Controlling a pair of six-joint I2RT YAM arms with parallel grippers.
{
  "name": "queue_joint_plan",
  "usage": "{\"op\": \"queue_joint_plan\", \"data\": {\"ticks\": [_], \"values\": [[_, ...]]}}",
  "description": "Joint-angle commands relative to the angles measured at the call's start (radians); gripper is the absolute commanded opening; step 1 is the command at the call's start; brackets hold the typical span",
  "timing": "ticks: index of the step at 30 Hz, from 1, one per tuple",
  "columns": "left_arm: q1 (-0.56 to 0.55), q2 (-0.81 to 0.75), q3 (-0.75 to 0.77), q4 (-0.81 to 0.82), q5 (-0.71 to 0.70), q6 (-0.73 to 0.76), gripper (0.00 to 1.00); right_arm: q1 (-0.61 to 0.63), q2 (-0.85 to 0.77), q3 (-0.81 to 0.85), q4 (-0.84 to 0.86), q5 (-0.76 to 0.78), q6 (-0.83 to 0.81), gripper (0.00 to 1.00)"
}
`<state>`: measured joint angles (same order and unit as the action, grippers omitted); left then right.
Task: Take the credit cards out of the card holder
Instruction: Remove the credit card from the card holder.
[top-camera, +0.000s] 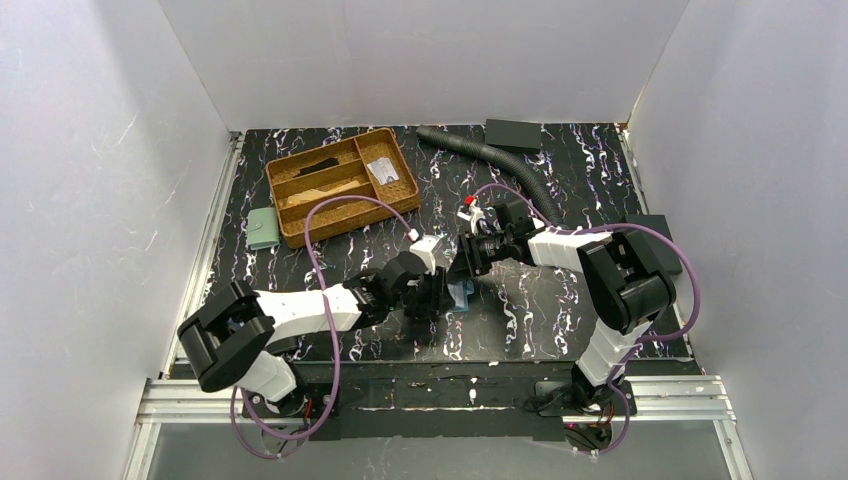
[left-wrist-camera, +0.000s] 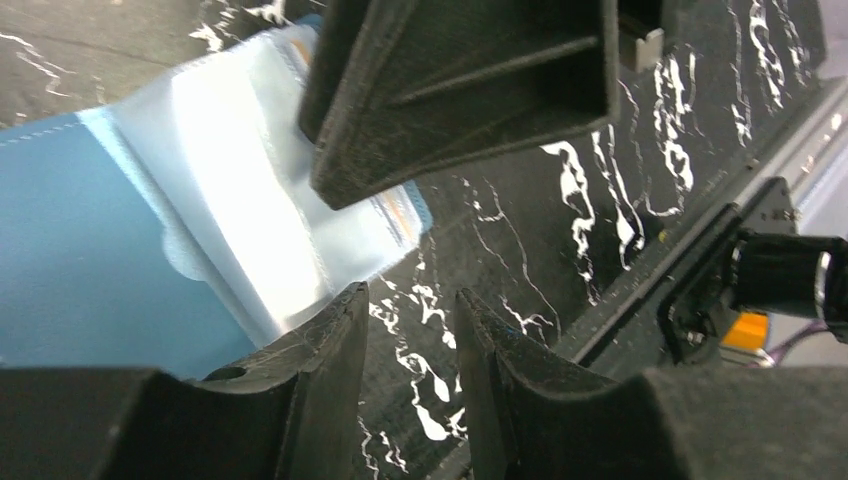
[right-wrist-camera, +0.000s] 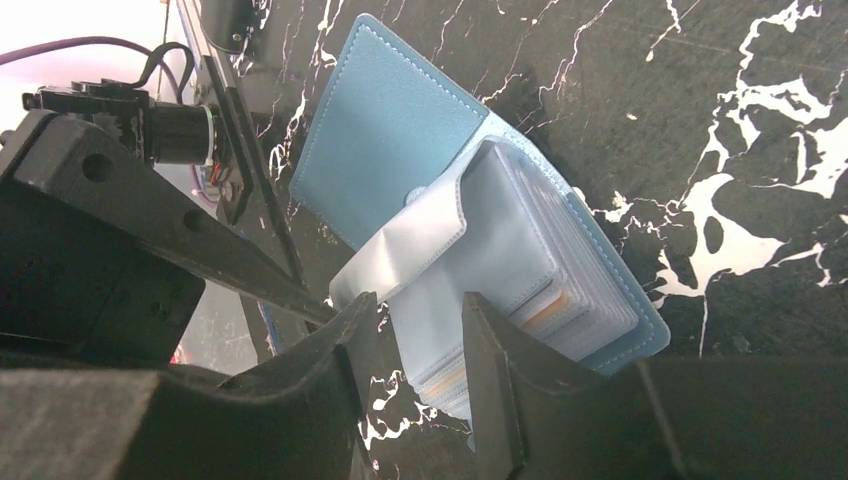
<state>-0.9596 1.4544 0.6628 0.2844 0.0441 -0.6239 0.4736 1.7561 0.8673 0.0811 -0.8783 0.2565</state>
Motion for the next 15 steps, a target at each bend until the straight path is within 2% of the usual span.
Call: {"op": "queue_joint_plan", "data": {"ticks": [1, 9, 15], "values": [[-0.005, -0.004, 0.033, 0.013, -0.151, 0.023, 0.35, 0.007, -0.004, 0.023, -0.015, 0.008, -0.028, 0.44], [-0.005, -0.012, 0.017, -0.107, -0.322, -0.036, 0.35, -0.002, -0.024, 0.038, -0.044, 0.013, -0.063, 0.44], [-0.004, 0.006, 0.052, -0.165, -0.335, -0.044, 0.38, -0.011, -0.06, 0.05, -0.079, 0.02, -0.109, 0.44]]}}
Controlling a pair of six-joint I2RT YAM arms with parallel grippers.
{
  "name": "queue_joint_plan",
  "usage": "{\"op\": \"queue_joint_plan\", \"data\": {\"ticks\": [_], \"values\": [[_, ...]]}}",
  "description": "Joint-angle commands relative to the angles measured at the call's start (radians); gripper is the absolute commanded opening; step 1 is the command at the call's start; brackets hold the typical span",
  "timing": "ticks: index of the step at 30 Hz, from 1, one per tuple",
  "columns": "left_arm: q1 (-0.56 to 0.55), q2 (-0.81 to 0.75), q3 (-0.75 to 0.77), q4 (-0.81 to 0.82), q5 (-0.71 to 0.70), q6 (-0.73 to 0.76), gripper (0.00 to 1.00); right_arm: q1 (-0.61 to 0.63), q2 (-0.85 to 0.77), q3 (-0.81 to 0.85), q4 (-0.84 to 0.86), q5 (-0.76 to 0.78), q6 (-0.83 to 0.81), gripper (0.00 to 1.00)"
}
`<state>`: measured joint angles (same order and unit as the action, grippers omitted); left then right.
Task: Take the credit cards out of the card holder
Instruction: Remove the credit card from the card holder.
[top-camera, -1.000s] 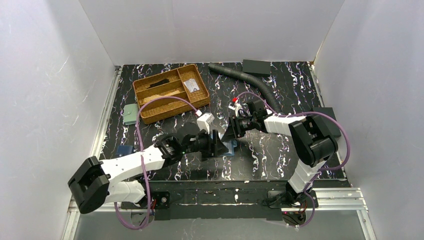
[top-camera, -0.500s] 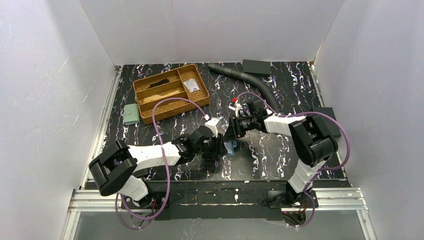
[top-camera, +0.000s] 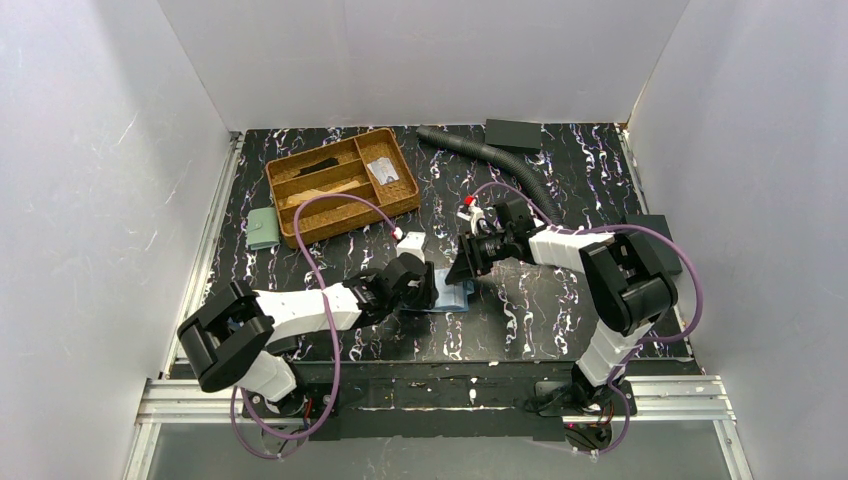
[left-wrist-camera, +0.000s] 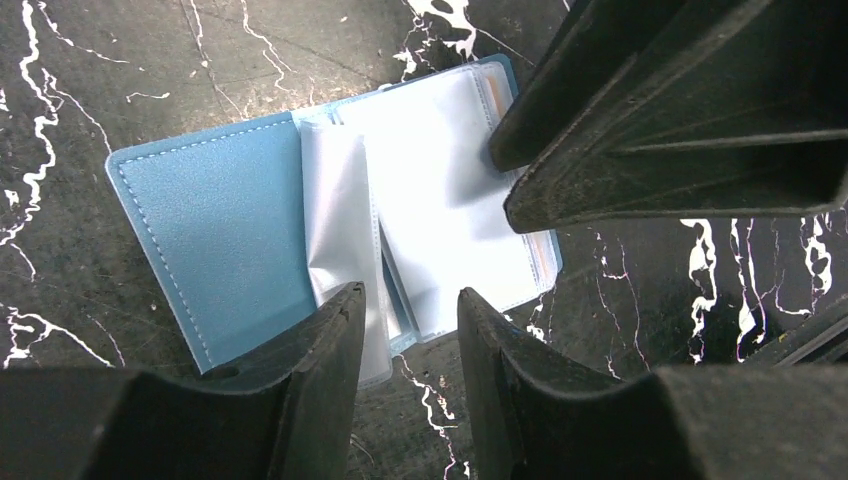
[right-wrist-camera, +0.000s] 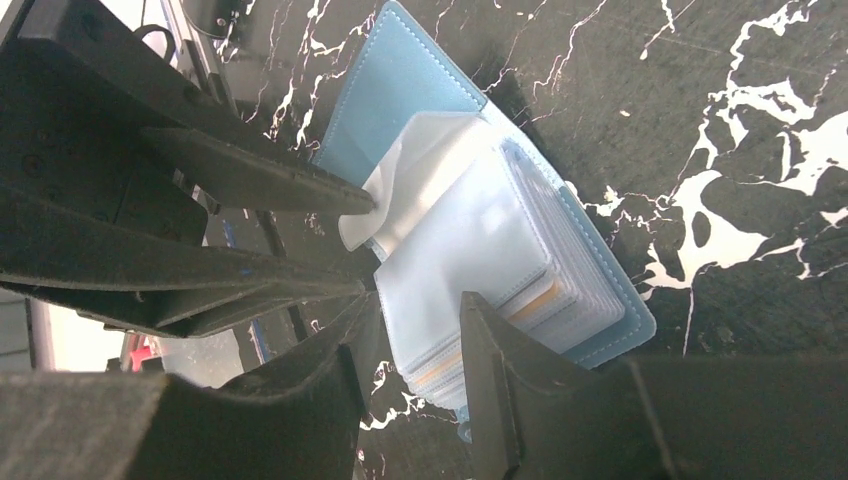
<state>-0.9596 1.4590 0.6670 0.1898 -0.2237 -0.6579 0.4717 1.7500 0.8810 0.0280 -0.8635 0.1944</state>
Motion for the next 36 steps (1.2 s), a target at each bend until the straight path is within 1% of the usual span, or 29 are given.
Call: {"op": "queue_joint_plan", "data": {"ticks": [1, 5, 9, 13, 14, 19, 22, 25, 30, 33, 36], "values": [[-0.004, 0.005, 0.058, -0.086, -0.071, -0.015, 0.39, -0.012, -0.058, 0.035, -0.026, 0.008, -0.05, 0.44], [-0.004, 0.016, 0.093, -0.172, -0.122, -0.034, 0.38, -0.022, -0.074, 0.036, -0.027, 0.025, -0.065, 0.45], [-0.002, 0.013, 0.088, -0.185, -0.131, -0.051, 0.38, -0.022, -0.077, 0.031, -0.063, 0.062, -0.072, 0.45], [-0.003, 0.021, 0.089, -0.184, -0.134, -0.063, 0.35, -0.023, -0.051, 0.029, -0.065, 0.061, -0.061, 0.44], [-0.002, 0.023, 0.09, -0.208, -0.134, -0.064, 0.35, -0.022, -0.045, 0.029, -0.064, 0.059, -0.058, 0.44], [-0.001, 0.032, 0.087, -0.214, -0.127, -0.067, 0.28, -0.021, -0.02, 0.023, -0.048, 0.034, -0.033, 0.43], [0.002, 0.038, 0.086, -0.215, -0.12, -0.074, 0.21, -0.018, -0.006, 0.022, -0.039, 0.019, -0.019, 0.43], [0.004, 0.043, 0.081, -0.212, -0.112, -0.077, 0.16, -0.013, 0.007, 0.021, -0.037, 0.01, -0.004, 0.43], [0.007, 0.053, 0.073, -0.2, -0.093, -0.081, 0.1, -0.013, 0.028, 0.017, 0.005, -0.025, 0.04, 0.43], [0.008, 0.065, 0.067, -0.196, -0.07, -0.084, 0.09, -0.013, 0.031, 0.006, 0.047, -0.07, 0.082, 0.43], [0.014, 0.089, 0.058, -0.156, -0.049, -0.093, 0.09, -0.012, 0.026, 0.001, 0.072, -0.094, 0.112, 0.44]]}}
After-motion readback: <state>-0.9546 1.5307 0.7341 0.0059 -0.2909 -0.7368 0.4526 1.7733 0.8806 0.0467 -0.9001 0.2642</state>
